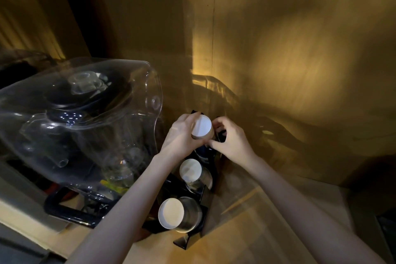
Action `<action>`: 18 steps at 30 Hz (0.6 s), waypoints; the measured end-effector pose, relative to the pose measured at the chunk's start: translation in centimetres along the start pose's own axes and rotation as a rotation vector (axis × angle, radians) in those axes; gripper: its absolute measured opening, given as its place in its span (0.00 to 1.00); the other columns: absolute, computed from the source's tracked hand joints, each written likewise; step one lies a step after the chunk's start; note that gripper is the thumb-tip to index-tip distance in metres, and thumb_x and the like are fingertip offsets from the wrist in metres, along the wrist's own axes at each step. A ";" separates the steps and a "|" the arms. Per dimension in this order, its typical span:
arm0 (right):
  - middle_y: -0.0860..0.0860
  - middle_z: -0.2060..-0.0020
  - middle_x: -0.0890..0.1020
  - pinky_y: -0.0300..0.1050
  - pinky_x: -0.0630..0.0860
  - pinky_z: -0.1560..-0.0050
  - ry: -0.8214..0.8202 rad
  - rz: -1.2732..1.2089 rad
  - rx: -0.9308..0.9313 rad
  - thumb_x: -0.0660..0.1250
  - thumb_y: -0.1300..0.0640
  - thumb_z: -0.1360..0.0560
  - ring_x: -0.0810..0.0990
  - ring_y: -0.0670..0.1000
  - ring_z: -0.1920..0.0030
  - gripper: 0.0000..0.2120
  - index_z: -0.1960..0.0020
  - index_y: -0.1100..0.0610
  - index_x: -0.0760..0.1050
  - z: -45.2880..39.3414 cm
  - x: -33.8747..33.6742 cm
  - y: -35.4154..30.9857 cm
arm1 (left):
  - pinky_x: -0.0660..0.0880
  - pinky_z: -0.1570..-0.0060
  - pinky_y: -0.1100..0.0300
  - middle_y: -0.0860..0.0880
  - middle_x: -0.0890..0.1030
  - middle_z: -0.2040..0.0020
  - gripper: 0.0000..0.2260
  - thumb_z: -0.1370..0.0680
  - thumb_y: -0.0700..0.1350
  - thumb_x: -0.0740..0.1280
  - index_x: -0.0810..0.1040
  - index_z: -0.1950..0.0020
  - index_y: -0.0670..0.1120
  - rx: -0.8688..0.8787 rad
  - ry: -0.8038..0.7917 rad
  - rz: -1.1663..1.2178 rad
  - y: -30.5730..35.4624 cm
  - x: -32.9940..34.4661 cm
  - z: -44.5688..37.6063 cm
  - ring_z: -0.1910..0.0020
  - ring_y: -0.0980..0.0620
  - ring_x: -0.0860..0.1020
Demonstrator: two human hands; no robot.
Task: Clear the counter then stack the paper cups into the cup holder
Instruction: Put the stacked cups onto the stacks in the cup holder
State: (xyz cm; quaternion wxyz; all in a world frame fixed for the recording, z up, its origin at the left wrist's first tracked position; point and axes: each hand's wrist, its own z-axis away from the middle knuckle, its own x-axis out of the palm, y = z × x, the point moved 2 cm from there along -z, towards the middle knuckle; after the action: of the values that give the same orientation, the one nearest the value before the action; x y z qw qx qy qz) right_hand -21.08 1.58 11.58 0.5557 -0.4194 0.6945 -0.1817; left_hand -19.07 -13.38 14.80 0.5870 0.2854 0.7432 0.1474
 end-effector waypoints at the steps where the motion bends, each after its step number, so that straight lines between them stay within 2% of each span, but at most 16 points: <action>1: 0.48 0.51 0.79 0.42 0.75 0.50 -0.005 0.015 -0.013 0.72 0.57 0.33 0.77 0.48 0.49 0.19 0.44 0.56 0.73 0.0 -0.1 0.0 | 0.69 0.41 0.55 0.42 0.72 0.35 0.33 0.32 0.49 0.73 0.64 0.30 0.46 -0.004 -0.014 -0.022 -0.2 0.3 -0.1 0.37 0.44 0.71; 6: 0.52 0.51 0.83 0.40 0.77 0.49 -0.016 0.036 -0.040 0.69 0.59 0.28 0.80 0.49 0.50 0.13 0.44 0.57 0.75 0.0 -0.4 0.3 | 0.72 0.44 0.53 0.41 0.72 0.37 0.33 0.30 0.51 0.72 0.63 0.30 0.43 0.006 -0.029 -0.064 -0.7 1.5 -0.3 0.39 0.43 0.72; 9: 0.53 0.50 0.83 0.41 0.77 0.48 -0.027 0.067 -0.034 0.68 0.58 0.27 0.81 0.49 0.49 0.14 0.42 0.58 0.75 0.1 -0.4 0.5 | 0.72 0.42 0.51 0.40 0.71 0.35 0.33 0.29 0.50 0.71 0.61 0.29 0.43 0.007 -0.053 -0.073 -0.8 1.6 -0.6 0.38 0.42 0.72; 14: 0.55 0.47 0.82 0.49 0.78 0.45 -0.076 0.089 0.047 0.65 0.57 0.26 0.80 0.53 0.46 0.17 0.38 0.58 0.72 0.2 -0.2 0.7 | 0.70 0.38 0.50 0.40 0.67 0.31 0.34 0.27 0.48 0.69 0.56 0.27 0.42 -0.017 -0.120 -0.107 -0.4 1.9 -1.4 0.35 0.41 0.68; 18: 0.56 0.44 0.80 0.47 0.76 0.42 -0.132 0.065 0.099 0.64 0.58 0.25 0.78 0.53 0.43 0.18 0.35 0.58 0.70 0.4 -0.4 0.3 | 0.69 0.37 0.51 0.40 0.64 0.30 0.34 0.26 0.48 0.68 0.53 0.27 0.42 -0.023 -0.134 -0.137 0.0 1.8 -1.3 0.34 0.41 0.68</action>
State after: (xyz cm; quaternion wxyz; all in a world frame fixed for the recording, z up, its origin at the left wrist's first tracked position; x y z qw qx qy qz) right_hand -20.80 2.19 11.45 0.6258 -0.3797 0.6598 -0.1699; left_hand -20.56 -12.18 13.68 0.6474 0.2363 0.7181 0.0962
